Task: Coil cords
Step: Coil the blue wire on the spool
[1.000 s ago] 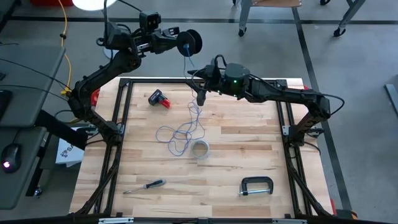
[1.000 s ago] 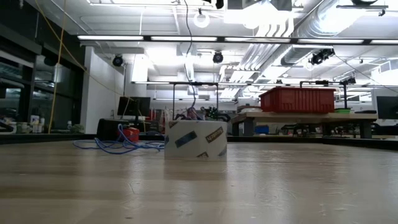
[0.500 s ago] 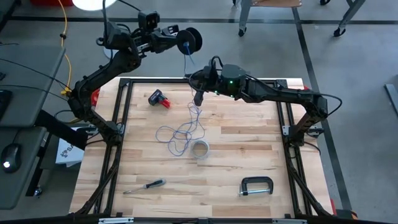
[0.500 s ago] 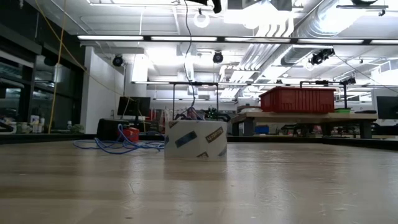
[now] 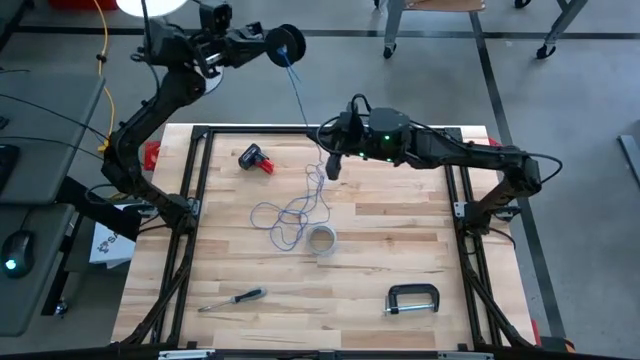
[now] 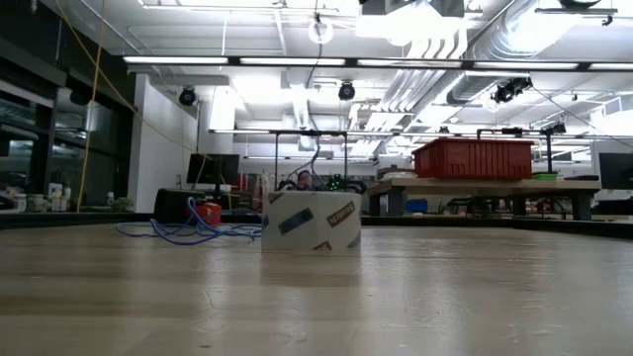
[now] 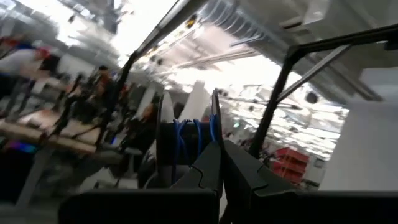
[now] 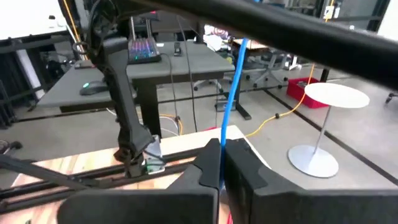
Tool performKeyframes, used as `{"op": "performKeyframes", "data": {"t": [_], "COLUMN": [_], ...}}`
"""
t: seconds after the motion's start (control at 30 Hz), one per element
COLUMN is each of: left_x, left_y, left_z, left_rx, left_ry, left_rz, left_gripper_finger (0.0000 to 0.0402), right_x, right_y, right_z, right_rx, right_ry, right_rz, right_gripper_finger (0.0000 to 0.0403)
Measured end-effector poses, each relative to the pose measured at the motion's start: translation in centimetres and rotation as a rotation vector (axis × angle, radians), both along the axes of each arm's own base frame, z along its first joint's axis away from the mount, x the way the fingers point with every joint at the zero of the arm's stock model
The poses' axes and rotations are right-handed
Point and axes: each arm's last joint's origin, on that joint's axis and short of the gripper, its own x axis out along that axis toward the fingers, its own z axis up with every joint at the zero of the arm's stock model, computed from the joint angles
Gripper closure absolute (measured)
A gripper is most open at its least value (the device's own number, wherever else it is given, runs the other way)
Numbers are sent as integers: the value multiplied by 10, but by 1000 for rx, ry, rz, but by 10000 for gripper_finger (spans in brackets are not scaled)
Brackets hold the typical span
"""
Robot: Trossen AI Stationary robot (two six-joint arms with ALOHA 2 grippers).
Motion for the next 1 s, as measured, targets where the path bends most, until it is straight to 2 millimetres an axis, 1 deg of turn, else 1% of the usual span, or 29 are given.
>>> {"op": "performKeyframes", "data": {"t": [0.17,0.33,0.47,0.63,0.73,0.87,1.0], "left_x": [-17,-23,-27,-24,-19,-8,4], "left_y": [3,-3,-10,-16,-20,-28,-43], "left_z": [-4,-13,-21,-33,-39,-47,-48], "left_rx": [-22,-71,-123,-172,-191,-253,-270], "left_ry": [144,275,359,432,466,515,544], "left_rz": [9,-34,-63,-64,-62,-88,-165], "left_gripper_finger": [401,401,401,401,401,401,401], "right_x": [-18,-35,-45,-52,-52,-52,-53], "right_y": [6,7,7,8,7,7,4], "right_z": [15,30,39,46,47,47,48], "right_rx": [-3,-10,-41,-52,-53,-67,-69], "right_ry": [-21,-67,-87,-122,-124,-124,-136], "right_rz": [10,2,-31,-42,-44,-43,-55], "right_gripper_finger": [402,402,402,403,403,403,403]}}
